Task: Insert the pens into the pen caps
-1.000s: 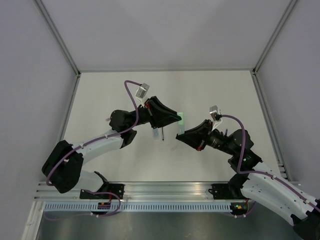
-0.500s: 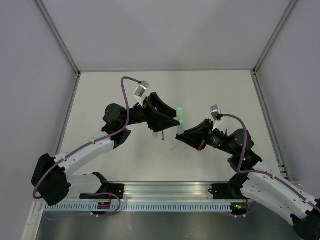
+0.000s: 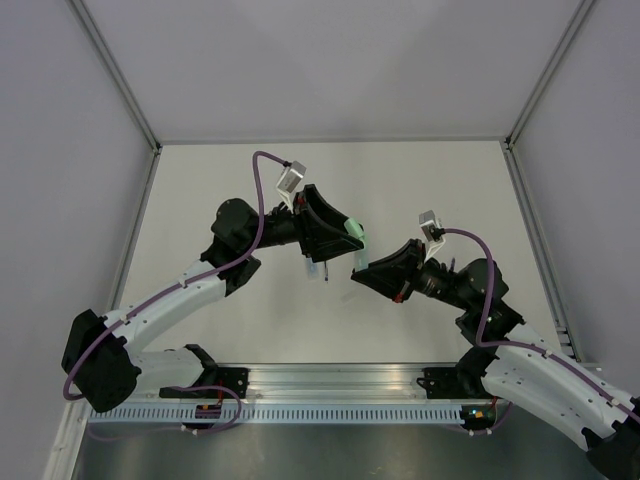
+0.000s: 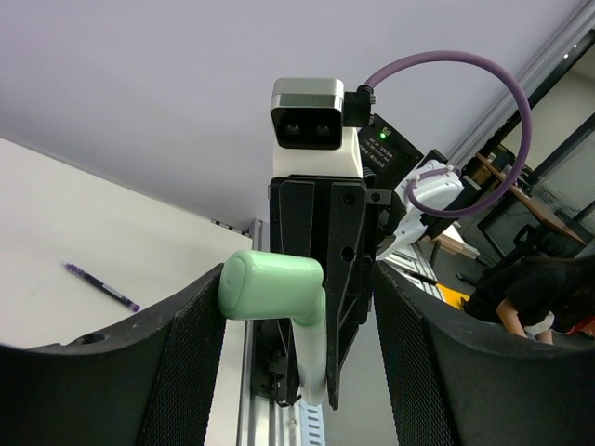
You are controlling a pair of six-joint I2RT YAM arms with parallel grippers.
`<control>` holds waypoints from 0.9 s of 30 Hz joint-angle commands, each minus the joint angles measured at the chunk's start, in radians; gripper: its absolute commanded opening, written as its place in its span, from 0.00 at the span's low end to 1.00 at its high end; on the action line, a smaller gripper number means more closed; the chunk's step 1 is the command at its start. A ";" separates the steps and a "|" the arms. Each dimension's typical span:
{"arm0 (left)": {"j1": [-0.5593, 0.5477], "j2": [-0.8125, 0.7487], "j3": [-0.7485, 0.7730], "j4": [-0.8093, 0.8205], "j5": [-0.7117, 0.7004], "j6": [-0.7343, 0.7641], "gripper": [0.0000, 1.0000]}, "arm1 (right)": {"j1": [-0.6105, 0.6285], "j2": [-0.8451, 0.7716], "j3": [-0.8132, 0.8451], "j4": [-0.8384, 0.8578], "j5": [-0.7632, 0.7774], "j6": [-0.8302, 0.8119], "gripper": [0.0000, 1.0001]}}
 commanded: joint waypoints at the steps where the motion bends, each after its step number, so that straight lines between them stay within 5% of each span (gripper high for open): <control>1: -0.006 -0.013 0.006 0.005 0.005 0.044 0.67 | 0.006 -0.005 0.019 0.023 -0.007 0.000 0.00; 27: -0.026 -0.057 0.071 -0.210 0.020 0.145 0.64 | 0.014 0.019 0.022 -0.017 0.008 -0.008 0.00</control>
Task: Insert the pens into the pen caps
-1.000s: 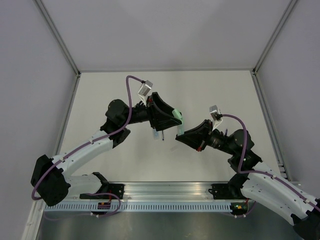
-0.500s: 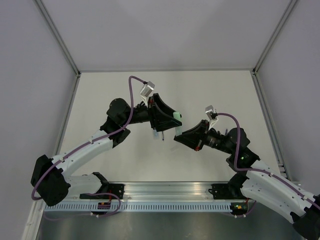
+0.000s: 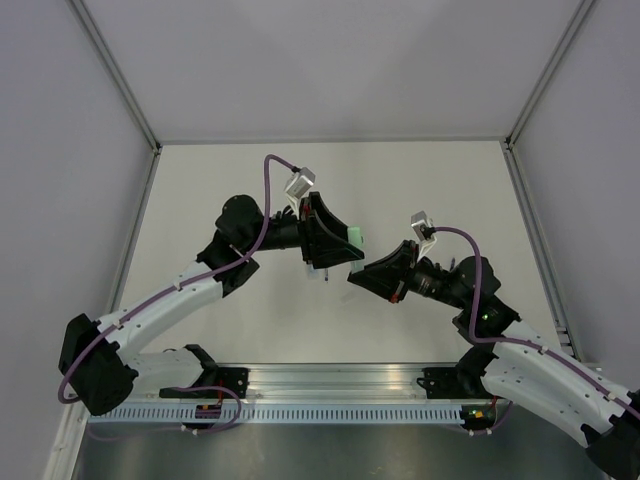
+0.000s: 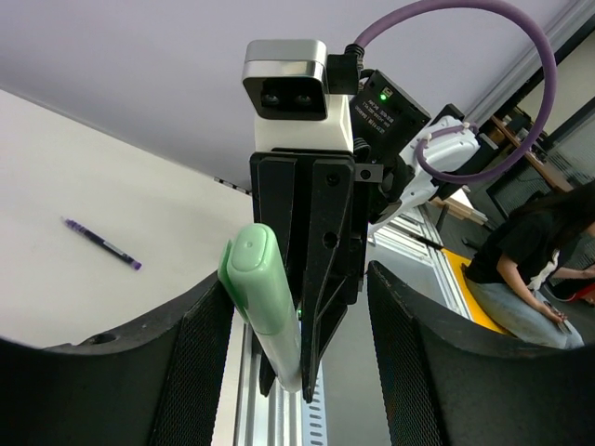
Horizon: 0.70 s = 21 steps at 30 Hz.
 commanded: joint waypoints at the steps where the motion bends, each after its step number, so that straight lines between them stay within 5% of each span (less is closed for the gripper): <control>1: -0.008 -0.040 0.040 -0.017 -0.019 0.042 0.63 | 0.007 -0.016 0.020 0.024 -0.005 -0.006 0.00; 15: -0.008 -0.037 0.032 0.036 -0.103 -0.034 0.60 | 0.036 -0.022 0.020 0.026 -0.026 0.003 0.00; 18: -0.009 -0.046 0.003 0.085 -0.102 -0.053 0.46 | 0.041 -0.021 0.025 0.026 -0.026 0.003 0.00; 19: -0.011 -0.044 -0.001 0.097 -0.097 -0.058 0.30 | 0.041 -0.021 0.026 0.026 -0.025 0.003 0.00; 21: -0.019 -0.040 -0.011 0.097 -0.070 -0.066 0.14 | 0.042 -0.021 0.031 0.024 -0.022 0.008 0.00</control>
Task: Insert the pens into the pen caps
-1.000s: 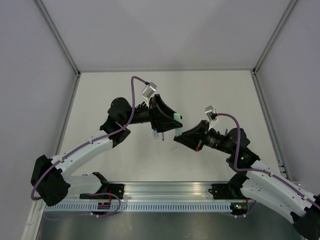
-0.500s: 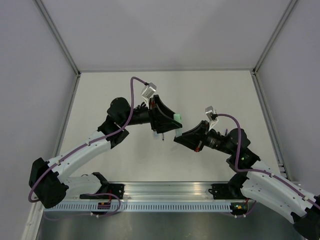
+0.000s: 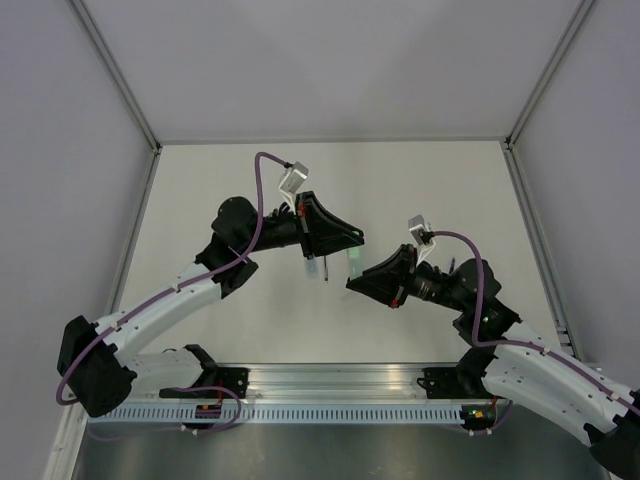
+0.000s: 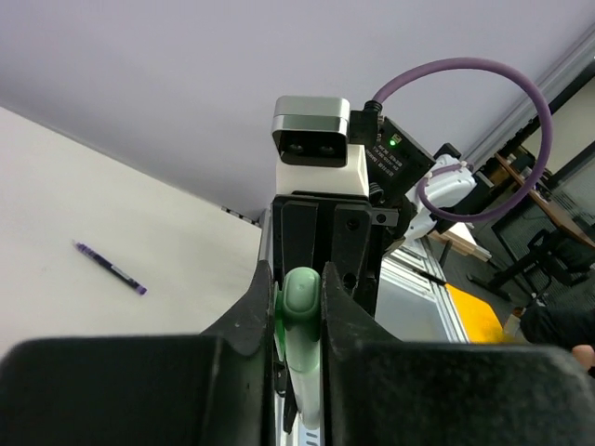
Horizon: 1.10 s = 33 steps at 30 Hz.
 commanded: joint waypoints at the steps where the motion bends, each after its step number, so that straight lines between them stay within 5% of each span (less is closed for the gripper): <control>1: -0.018 -0.022 -0.021 0.088 0.046 -0.030 0.03 | 0.005 -0.009 0.032 0.021 0.002 0.008 0.00; 13: -0.070 -0.121 -0.267 0.214 0.076 -0.061 0.02 | 0.005 -0.009 0.169 -0.024 0.126 -0.053 0.00; 24: -0.101 -0.089 -0.414 0.394 0.088 -0.086 0.02 | 0.007 0.174 0.307 -0.001 0.213 -0.098 0.00; 33: -0.117 -0.149 -0.465 0.297 0.097 0.029 0.02 | -0.010 0.227 0.420 -0.061 0.275 -0.181 0.00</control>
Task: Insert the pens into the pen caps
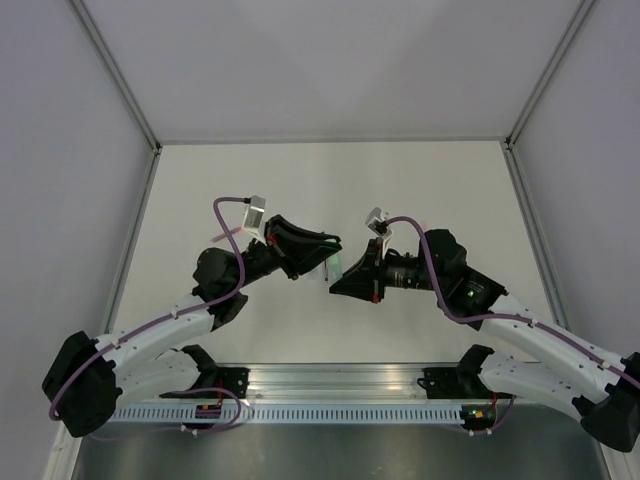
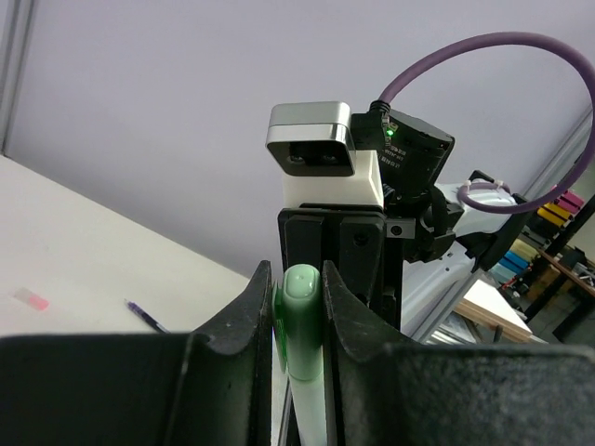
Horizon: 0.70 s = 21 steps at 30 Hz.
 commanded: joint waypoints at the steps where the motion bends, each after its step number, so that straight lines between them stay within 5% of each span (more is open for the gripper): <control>1: -0.092 -0.007 -0.072 -0.180 0.348 0.071 0.02 | -0.065 -0.002 0.171 0.272 0.328 0.012 0.00; 21: -0.138 0.059 -0.099 -0.059 0.423 0.031 0.02 | -0.284 0.048 0.228 0.410 0.124 0.121 0.00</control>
